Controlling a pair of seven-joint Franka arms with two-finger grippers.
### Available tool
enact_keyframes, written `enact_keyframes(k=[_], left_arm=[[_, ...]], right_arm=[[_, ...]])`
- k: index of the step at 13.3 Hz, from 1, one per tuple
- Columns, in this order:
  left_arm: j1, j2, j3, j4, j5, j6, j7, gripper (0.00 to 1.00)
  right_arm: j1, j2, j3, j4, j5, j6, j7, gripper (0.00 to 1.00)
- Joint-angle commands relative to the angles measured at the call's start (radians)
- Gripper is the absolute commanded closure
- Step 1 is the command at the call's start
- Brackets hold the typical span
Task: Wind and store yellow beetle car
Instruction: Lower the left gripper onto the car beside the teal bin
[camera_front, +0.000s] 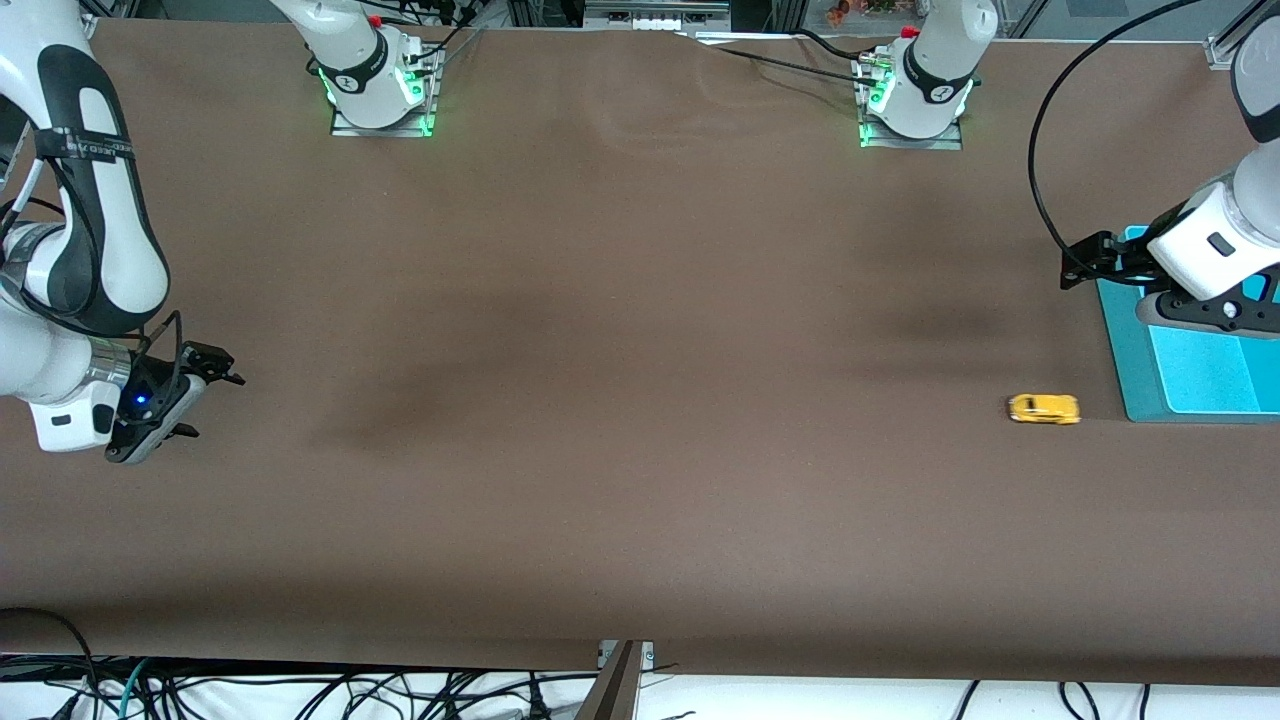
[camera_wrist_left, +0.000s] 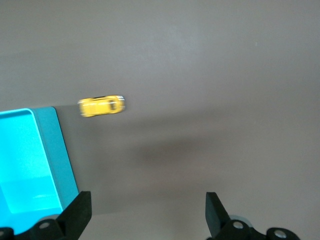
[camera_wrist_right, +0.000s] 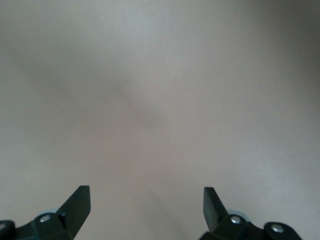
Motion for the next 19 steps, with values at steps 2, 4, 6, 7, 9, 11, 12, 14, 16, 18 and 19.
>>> enact_keyframes(k=[2, 4, 6, 7, 9, 11, 12, 14, 16, 18, 19], left_arm=[[0.094, 0.086, -0.003, 0.024, 0.020, -0.022, 0.265, 0.00], [0.128, 0.138, -0.001, 0.022, 0.020, 0.031, 0.391, 0.00], [0.166, 0.208, -0.003, 0.024, 0.021, 0.129, 0.527, 0.00], [0.166, 0.251, -0.001, 0.022, 0.029, 0.186, 0.587, 0.00], [0.195, 0.314, -0.003, 0.024, 0.072, 0.235, 0.786, 0.00], [0.199, 0.377, -0.004, 0.021, 0.085, 0.344, 0.921, 0.00], [0.199, 0.385, -0.006, 0.010, 0.108, 0.379, 0.961, 0.00], [0.226, 0.434, -0.006, 0.007, 0.113, 0.447, 1.053, 0.00], [0.269, 0.498, -0.006, -0.015, 0.113, 0.543, 1.173, 0.00], [0.312, 0.537, -0.007, -0.051, 0.113, 0.677, 1.276, 0.00], [0.324, 0.546, -0.007, -0.083, 0.112, 0.747, 1.316, 0.00]], right_arm=[[0.045, -0.003, -0.003, 0.077, -0.005, -0.126, 0.237, 0.00], [0.065, -0.003, -0.004, 0.093, -0.008, -0.151, 0.326, 0.00], [0.071, -0.003, -0.003, 0.113, -0.014, -0.180, 0.409, 0.00], [0.081, -0.003, -0.003, 0.116, -0.011, -0.195, 0.461, 0.00], [0.104, -0.025, -0.001, 0.117, -0.009, -0.208, 0.575, 0.00], [0.134, -0.068, -0.001, 0.116, -0.011, -0.229, 0.691, 0.00], [0.145, -0.090, -0.001, 0.116, -0.011, -0.246, 0.756, 0.00], [0.147, -0.148, -0.001, 0.117, -0.006, -0.304, 0.805, 0.00], [0.144, -0.170, -0.010, 0.117, -0.005, -0.359, 0.796, 0.00], [0.147, -0.171, -0.009, 0.140, -0.046, -0.434, 0.801, 0.00], [0.147, -0.170, -0.012, 0.191, -0.082, -0.459, 0.796, 0.00]])
